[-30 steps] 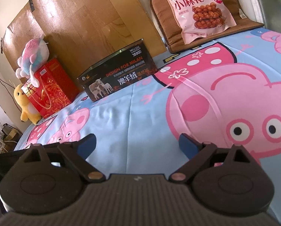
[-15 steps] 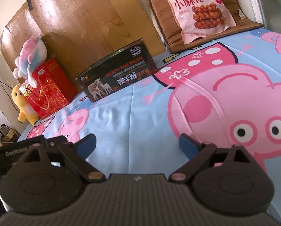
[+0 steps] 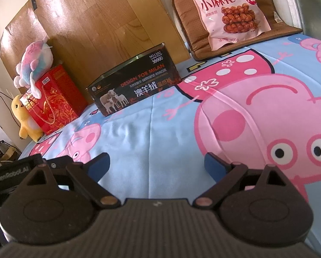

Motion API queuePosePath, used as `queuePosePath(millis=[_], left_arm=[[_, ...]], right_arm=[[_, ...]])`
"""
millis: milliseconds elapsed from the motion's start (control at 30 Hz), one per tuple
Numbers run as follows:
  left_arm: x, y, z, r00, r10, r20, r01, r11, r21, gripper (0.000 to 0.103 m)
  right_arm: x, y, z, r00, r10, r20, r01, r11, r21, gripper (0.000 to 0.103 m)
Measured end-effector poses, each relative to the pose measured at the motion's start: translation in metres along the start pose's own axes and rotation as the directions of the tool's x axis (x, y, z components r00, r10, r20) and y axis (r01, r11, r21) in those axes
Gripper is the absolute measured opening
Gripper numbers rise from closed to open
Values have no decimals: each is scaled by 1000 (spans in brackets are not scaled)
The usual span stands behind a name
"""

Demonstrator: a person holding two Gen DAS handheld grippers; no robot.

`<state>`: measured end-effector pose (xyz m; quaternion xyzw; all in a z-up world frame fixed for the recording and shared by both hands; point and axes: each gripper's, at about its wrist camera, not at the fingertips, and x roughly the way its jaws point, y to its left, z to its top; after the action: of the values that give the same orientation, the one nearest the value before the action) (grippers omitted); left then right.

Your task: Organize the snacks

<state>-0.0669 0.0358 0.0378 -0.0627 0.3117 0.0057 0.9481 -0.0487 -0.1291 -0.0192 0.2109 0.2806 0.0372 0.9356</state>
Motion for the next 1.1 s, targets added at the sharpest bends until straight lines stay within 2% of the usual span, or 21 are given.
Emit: queuePosePath(millis=[67, 233, 400, 633, 800, 1100], left_arm=[[-5, -3, 1, 1000, -3, 21, 2, 1000, 28, 103], [-8, -4, 5, 1000, -25, 17, 24, 998, 56, 103], [-8, -9, 9, 994, 108, 30, -111, 987, 118, 103], [-10, -11, 11, 988, 151, 26, -153, 979, 133, 103], [-5, -7, 13, 994, 101, -40, -96, 989, 114, 103], [3, -13, 14, 990, 84, -115, -71, 991, 112, 102]], right_arm=[[0, -2, 1, 1000, 1, 2, -1, 1000, 9, 96], [-1, -2, 1, 1000, -3, 5, 3, 1000, 11, 96], [-2, -3, 1, 1000, -5, 9, 5, 1000, 21, 96], [-3, -4, 0, 1000, -5, 10, 5, 1000, 25, 96], [-4, -5, 0, 1000, -8, 17, 7, 1000, 30, 96], [-5, 0, 2, 1000, -2, 6, 2, 1000, 0, 96]])
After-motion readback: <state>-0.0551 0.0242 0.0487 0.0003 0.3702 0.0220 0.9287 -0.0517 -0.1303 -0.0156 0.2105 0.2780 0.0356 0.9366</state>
